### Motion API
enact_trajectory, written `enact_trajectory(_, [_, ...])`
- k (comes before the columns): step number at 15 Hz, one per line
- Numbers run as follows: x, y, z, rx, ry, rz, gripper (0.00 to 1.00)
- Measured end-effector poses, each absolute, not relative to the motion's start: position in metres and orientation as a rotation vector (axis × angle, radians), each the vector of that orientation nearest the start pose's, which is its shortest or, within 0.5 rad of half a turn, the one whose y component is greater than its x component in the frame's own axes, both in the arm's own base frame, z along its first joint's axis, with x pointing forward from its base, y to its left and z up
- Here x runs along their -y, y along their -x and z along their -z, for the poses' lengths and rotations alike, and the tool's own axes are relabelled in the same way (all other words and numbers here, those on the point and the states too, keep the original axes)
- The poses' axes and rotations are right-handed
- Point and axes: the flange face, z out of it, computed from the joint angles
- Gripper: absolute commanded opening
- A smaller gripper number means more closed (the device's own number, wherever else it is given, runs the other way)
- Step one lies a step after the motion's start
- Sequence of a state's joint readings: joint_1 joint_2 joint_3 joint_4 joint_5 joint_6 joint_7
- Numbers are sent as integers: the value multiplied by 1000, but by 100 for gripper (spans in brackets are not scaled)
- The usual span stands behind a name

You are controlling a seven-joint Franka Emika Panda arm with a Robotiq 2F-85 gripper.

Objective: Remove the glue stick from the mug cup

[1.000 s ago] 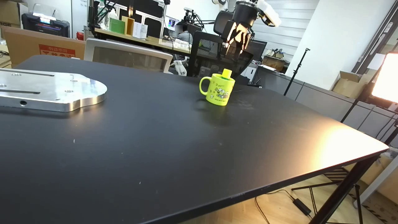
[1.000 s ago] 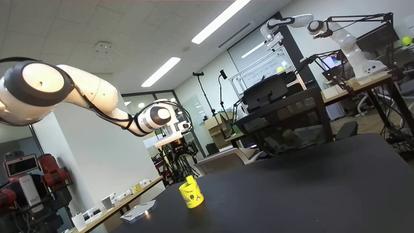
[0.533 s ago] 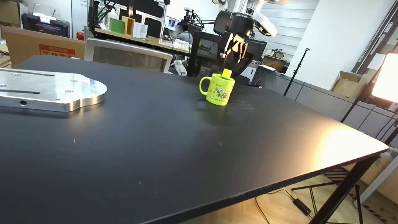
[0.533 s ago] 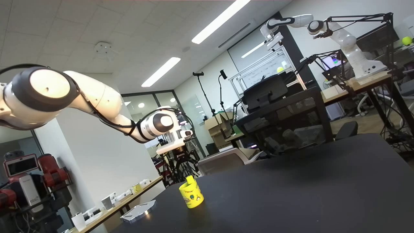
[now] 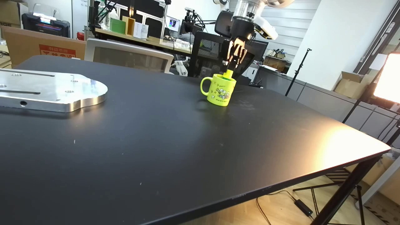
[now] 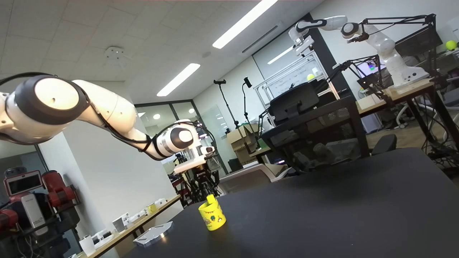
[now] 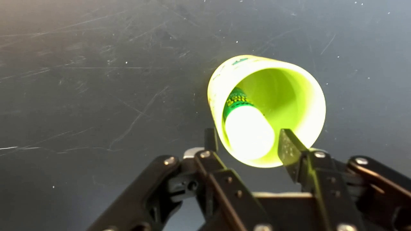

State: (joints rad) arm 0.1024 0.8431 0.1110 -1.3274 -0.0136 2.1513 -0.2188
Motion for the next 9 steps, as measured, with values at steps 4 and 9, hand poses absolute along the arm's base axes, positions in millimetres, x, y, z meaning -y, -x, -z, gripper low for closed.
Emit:
enact_trajectory(4, [-134, -728, -227, 580, 2987, -25, 8])
enact_trajectory(9, [-128, -728, -246, 566, 2943, 6, 8])
